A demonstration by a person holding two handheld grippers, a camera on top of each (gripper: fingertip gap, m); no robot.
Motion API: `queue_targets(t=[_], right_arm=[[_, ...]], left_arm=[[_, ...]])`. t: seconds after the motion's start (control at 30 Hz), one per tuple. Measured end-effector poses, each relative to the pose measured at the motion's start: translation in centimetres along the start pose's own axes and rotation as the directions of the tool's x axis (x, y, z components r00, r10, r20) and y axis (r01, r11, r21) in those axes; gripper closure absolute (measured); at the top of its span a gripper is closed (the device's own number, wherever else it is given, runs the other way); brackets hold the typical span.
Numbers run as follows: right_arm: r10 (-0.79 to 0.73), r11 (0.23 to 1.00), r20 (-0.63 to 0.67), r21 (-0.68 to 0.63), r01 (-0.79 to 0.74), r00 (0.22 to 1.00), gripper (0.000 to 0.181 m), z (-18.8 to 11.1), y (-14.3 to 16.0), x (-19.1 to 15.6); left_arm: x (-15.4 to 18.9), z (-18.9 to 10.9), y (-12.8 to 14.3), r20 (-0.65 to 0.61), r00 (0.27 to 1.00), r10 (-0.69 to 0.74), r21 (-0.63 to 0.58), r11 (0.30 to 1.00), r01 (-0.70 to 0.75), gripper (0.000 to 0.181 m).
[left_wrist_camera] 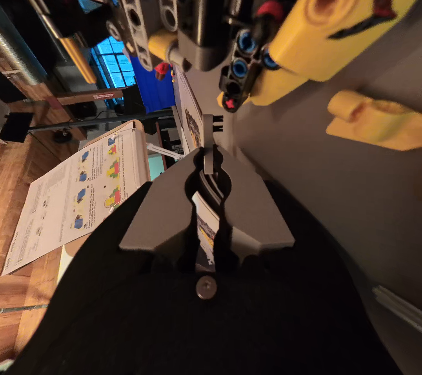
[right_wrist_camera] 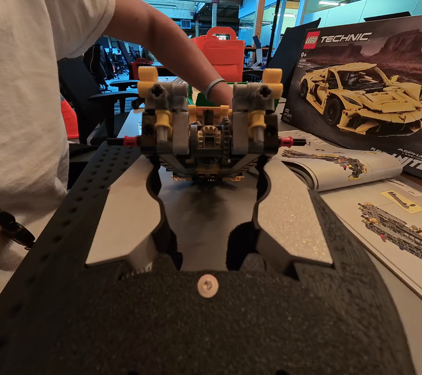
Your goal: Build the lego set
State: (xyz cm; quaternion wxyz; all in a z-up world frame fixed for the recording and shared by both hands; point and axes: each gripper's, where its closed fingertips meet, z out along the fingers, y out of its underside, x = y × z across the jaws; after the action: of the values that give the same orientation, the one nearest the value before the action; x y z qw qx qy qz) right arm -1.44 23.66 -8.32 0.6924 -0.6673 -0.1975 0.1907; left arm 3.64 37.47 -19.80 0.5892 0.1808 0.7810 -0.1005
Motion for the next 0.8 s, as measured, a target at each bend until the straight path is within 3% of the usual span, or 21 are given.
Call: queue_targets(t=[0.23,0.43,0.53,0.67,0.8], right_arm=[[0.0,1.0,0.002,0.0,0.0,1.0,0.096,0.0,0.0,0.0],[-0.003,1.0,0.001,-0.002,0.003,1.0,0.096,0.0,0.0,0.0],[-0.003,1.0,0.001,-0.002,0.003,1.0,0.096,0.0,0.0,0.0],[-0.004,1.0,0.002,-0.003,0.004,1.0,0.096,0.0,0.0,-0.1],[0.001,1.0,0.003,-0.002,-0.001,1.0,0.096,0.0,0.0,0.0]], left_arm=[[1.2,-0.1,-0.1,-0.127,0.988,0.091,0.042,0.995,-0.086,0.173],[1.2,0.1,0.0,-0.096,0.973,0.209,0.057,0.977,-0.204,0.173],[1.3,-0.3,0.4,-0.144,0.968,0.206,0.032,0.979,-0.203,0.168],[1.3,-1.8,1.1,-0.269,0.956,0.114,-0.003,0.993,-0.119,0.158],[0.6,-2.8,2.1,-0.437,0.889,-0.134,-0.135,0.987,0.082,0.152]])
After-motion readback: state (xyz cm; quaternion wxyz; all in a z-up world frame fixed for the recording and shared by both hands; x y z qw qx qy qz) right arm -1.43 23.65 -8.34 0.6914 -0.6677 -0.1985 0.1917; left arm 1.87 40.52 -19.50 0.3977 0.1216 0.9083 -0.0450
